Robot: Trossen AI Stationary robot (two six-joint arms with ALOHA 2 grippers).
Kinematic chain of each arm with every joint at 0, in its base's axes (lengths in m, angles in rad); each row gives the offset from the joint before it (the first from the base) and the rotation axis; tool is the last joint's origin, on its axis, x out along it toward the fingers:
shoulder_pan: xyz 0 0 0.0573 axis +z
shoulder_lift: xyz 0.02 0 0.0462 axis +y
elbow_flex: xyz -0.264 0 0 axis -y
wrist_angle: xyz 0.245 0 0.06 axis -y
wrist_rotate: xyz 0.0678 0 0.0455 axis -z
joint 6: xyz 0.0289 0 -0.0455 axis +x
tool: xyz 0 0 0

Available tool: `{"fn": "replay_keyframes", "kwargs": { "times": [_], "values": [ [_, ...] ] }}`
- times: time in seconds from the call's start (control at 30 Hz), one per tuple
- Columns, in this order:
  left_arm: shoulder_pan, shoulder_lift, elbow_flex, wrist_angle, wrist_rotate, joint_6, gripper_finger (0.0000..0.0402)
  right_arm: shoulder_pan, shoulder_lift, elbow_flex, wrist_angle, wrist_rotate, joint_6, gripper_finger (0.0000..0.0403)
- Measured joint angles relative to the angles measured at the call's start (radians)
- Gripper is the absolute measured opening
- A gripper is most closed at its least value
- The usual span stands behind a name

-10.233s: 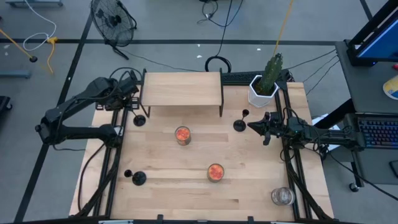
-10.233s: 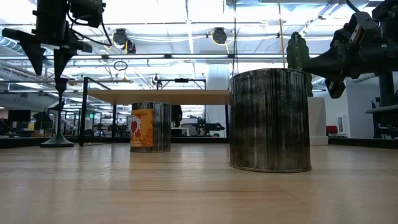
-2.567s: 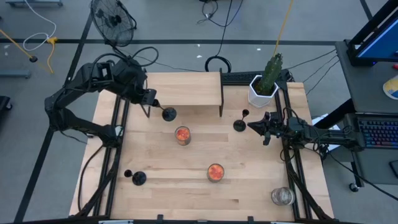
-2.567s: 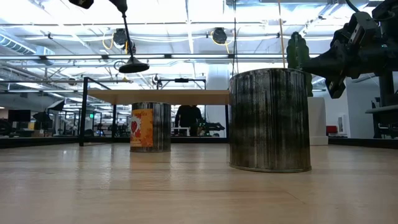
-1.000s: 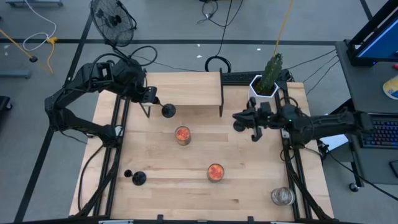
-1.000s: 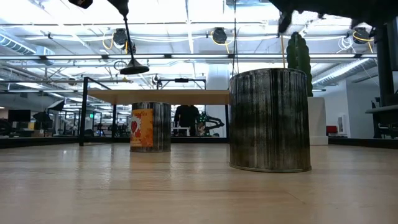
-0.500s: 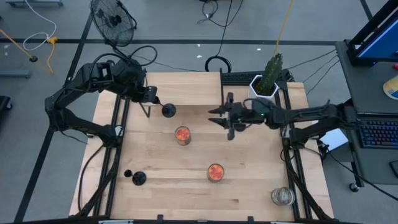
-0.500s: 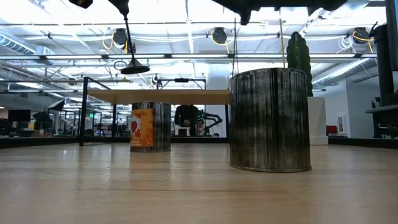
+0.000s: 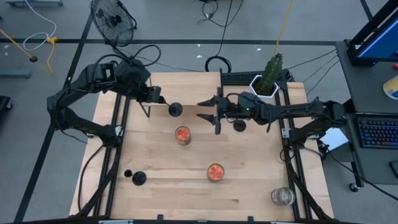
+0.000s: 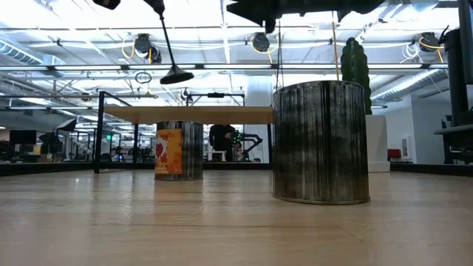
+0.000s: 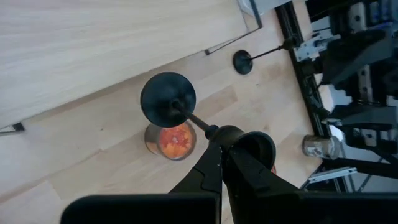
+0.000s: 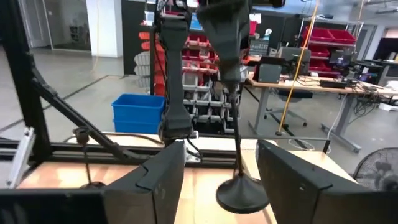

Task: Pick & Place candle stick holders
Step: Put the top left candle holder on the shelf

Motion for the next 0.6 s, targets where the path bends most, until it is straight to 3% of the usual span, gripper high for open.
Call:
{"fn": "replay_keyframes", "kwargs": {
  "times": [0.6],
  "values": [
    [-0.001,0.021,0.0,0.085,-0.001,0.019,0.0003,-0.015,0.184,0.283,-0.105,0.0,-0.126,0.0258]
  ]
}}
